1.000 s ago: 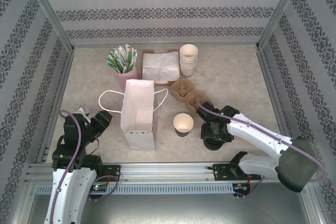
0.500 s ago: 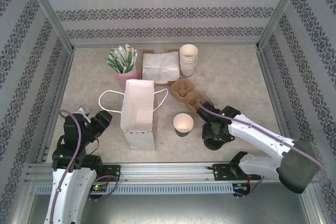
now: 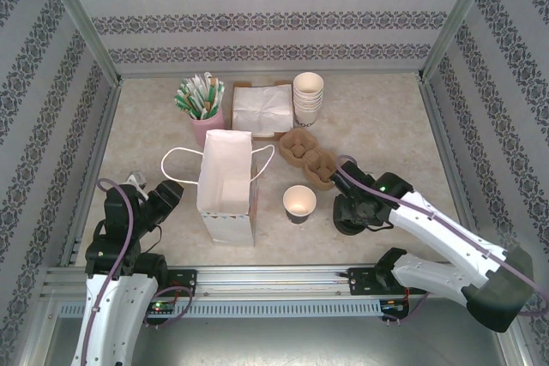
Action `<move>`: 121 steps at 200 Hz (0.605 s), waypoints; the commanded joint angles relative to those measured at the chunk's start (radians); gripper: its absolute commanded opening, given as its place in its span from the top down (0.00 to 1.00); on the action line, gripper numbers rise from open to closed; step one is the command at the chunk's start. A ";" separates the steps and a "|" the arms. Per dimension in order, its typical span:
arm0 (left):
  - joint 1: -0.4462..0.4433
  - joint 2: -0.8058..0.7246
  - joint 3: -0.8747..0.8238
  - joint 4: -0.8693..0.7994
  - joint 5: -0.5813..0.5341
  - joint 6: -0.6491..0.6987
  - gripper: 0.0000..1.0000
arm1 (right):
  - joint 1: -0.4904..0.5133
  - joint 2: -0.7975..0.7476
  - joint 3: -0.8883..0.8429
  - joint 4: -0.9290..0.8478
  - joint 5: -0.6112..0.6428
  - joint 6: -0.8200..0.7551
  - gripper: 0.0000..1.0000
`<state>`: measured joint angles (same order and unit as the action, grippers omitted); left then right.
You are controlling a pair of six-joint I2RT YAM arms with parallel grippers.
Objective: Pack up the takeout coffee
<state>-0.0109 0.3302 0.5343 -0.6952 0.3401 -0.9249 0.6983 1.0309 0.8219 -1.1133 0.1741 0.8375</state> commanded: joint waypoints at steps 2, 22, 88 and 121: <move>0.014 -0.005 -0.008 0.025 0.012 -0.003 0.47 | 0.009 0.044 -0.029 0.011 -0.011 -0.009 0.30; 0.014 -0.007 -0.006 0.023 0.013 -0.001 0.47 | 0.008 0.082 -0.031 0.018 -0.006 -0.018 0.29; 0.014 -0.010 -0.007 0.020 0.011 -0.006 0.46 | -0.003 0.110 -0.075 0.095 -0.055 0.007 0.28; 0.014 -0.009 -0.006 0.023 0.010 -0.009 0.46 | -0.013 0.109 -0.102 0.117 -0.076 0.024 0.27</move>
<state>-0.0109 0.3302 0.5339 -0.6952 0.3401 -0.9253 0.6956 1.1378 0.7444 -1.0161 0.1234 0.8387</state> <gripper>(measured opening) 0.536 0.729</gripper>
